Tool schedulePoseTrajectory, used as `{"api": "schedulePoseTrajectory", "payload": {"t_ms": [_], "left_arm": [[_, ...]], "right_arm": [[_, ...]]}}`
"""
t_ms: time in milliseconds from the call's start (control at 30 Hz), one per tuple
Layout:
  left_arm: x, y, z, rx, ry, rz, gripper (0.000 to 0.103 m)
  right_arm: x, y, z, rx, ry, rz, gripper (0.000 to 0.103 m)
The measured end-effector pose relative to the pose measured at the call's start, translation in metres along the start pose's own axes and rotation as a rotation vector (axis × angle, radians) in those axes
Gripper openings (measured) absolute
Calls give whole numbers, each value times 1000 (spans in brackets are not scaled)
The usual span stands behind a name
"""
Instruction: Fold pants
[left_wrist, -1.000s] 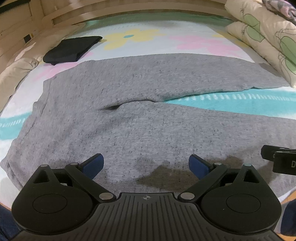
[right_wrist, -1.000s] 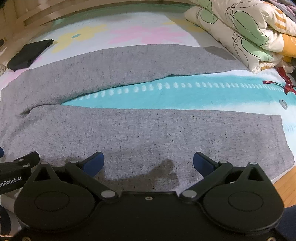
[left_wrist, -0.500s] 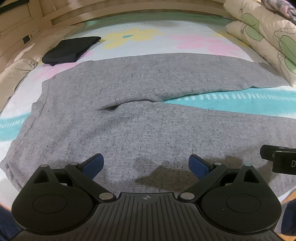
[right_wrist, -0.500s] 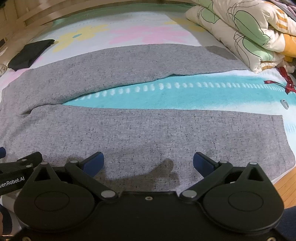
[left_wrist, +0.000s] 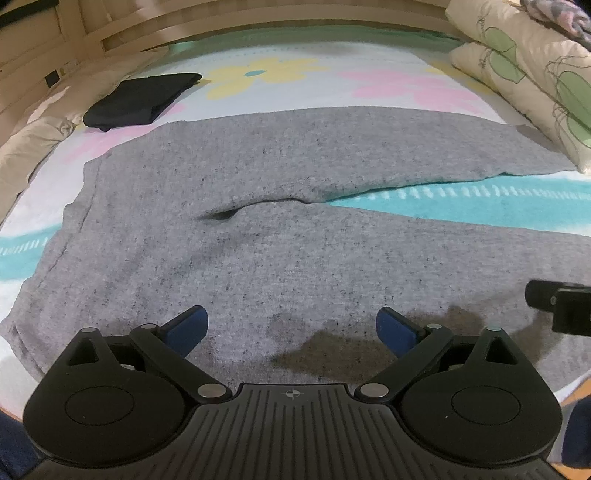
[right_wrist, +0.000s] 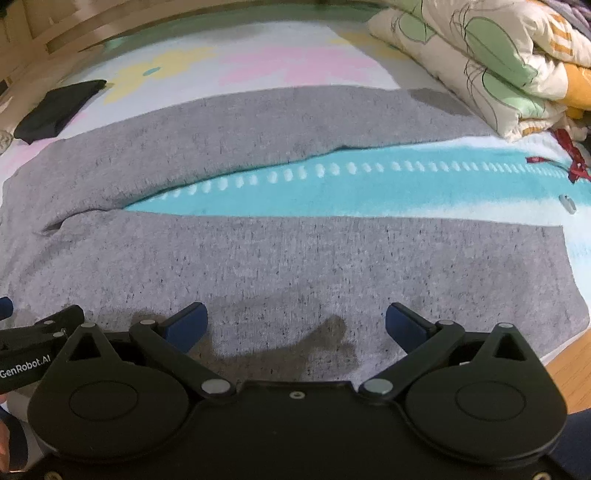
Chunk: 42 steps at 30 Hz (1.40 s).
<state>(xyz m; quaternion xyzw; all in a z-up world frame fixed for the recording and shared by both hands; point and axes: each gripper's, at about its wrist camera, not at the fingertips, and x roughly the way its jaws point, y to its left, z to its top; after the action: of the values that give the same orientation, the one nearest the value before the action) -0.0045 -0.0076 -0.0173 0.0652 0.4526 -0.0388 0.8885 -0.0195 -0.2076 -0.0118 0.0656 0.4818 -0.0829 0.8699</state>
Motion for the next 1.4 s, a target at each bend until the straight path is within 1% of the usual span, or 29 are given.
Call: {"api": "schedulePoseTrajectory", "payload": {"t_ms": [100,200,267,300,400,467,567,633,700,800,867,933,967,1000,1033,1100,1133,1167,1200,1233,1300,1400], "left_arm": [[-4,1,0,7,-19,-9,99],[-8,1,4,15,-27,-19,99],[-10,1,9,26,-28,-15,99],[-10,1,13,34,-30,-10,99],[-11,4,24,45,-45,1,99],[-9,9,35,39,-39,-8,99],[-2,16,55,34,-23,-14,99],[2,22,72,30,-25,-12,99],[6,27,93,29,-35,-14,99],[17,32,123,49,-52,1,99],[28,33,133,60,-57,20,99],[42,33,135,65,-46,37,99],[51,35,133,58,-31,41,97],[61,36,131,41,2,35,86],[71,38,129,25,49,19,81],[85,40,126,3,116,-29,79],[90,41,123,-4,133,-43,79],[94,40,119,-4,145,-37,79],[97,38,117,4,151,-30,79],[98,36,115,13,153,-27,79],[100,33,113,25,154,-26,79],[100,26,111,43,144,-31,79]], "right_arm": [[-6,3,-1,-16,-58,-31,102],[-8,12,-6,-54,-128,-134,102],[-7,19,-10,-81,-157,-191,102],[-6,22,-11,-94,-156,-197,102],[-1,28,-9,-174,-102,-149,102],[0,30,-7,-200,-89,-142,102],[-2,28,3,-204,-88,-148,102],[-2,23,14,-177,-76,-121,100],[0,16,30,-141,-56,-96,96],[9,5,58,-103,-31,-92,86],[23,-4,85,-61,5,-97,81],[40,-14,112,-19,41,-94,70],[52,-19,127,7,56,-95,70],[64,-25,143,37,68,-100,70],[75,-29,156,66,75,-107,74],[101,-38,184,128,102,-120,78],[116,-43,199,162,113,-120,81],[128,-47,210,187,117,-124,84],[141,-49,223,208,121,-134,88],[150,-51,234,221,121,-148,91],[172,-53,256,248,109,-184,91],[200,-56,281,297,95,-234,92]]}}
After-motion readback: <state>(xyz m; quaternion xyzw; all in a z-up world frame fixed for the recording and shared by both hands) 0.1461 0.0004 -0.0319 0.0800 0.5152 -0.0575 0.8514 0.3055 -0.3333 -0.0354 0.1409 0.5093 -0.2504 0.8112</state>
